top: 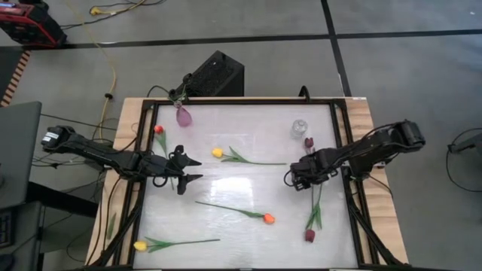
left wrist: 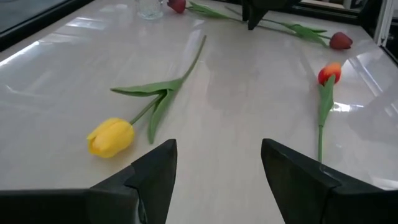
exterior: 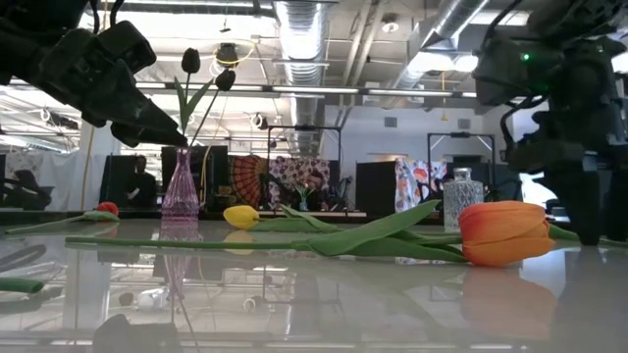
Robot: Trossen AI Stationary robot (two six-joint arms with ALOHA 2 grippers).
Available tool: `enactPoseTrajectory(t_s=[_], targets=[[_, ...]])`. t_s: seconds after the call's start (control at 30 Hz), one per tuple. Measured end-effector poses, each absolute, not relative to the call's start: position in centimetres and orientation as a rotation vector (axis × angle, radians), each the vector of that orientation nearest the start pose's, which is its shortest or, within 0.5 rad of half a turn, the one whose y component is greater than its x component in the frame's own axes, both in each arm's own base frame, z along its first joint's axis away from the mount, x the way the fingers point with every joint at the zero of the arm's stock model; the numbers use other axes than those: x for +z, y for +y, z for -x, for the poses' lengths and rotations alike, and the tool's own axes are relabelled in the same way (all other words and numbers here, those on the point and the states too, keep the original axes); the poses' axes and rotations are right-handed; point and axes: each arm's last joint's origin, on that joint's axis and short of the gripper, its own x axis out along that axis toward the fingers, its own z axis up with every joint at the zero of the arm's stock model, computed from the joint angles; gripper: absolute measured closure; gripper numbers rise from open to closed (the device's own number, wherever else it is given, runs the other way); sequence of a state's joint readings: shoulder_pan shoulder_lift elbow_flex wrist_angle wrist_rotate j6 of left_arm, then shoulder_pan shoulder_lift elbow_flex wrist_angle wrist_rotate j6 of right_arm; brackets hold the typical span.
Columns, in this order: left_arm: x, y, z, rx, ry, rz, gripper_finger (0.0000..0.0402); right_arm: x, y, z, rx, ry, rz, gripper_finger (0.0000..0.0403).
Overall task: Sort flowers into vase by color
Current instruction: Put the top red tulip into the violet vase
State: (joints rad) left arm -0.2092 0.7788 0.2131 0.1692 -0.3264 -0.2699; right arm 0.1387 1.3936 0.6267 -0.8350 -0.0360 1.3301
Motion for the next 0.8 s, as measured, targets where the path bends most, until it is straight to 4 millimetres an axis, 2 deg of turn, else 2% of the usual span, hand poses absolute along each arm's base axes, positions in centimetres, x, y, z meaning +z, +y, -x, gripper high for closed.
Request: enactPoseTrajectory(t_s=[0.1, 0.17, 0.27, 0.4, 0.43, 0.57, 0.73, 0.8], targets=[[17.2, -2.4, -15.7, 0.167, 0.363, 0.161, 0.0179, 13.2, 2.6, -18.6, -0.954, 1.434, -0.934, 0.0180], [17.2, -2.4, -15.7, 0.167, 0.361, 0.161, 0.0179, 13.0, 2.7, -18.9, -0.940, 1.435, -0.935, 0.0203], [17.2, -2.4, -15.8, 0.167, 0.358, 0.162, 0.0179, 12.8, 2.8, -19.4, -0.878, 1.413, -0.938, 0.0264], [17.2, -2.3, -15.7, 0.191, 0.353, 0.162, 0.0179, 13.0, 2.8, -19.9, -0.848, 1.350, -0.912, 0.0368], [17.2, -2.3, -15.7, 0.203, 0.350, 0.168, 0.0179, 13.2, 2.8, -20.1, -0.841, 1.335, -0.891, 0.0382], [17.2, -2.2, -15.7, 0.228, 0.343, 0.200, 0.0179, 14.3, 3.0, -21.2, -0.801, 1.234, -0.788, 0.0378], [17.2, -2.1, -15.7, 0.290, 0.323, 0.248, 0.0179, 17.4, 3.1, -23.8, -0.700, 0.900, -0.659, 0.0388], [17.3, -2.0, -15.7, 0.322, 0.305, 0.267, 0.0179, 18.5, 3.2, -25.2, -0.596, 0.747, -0.620, 0.0388]])
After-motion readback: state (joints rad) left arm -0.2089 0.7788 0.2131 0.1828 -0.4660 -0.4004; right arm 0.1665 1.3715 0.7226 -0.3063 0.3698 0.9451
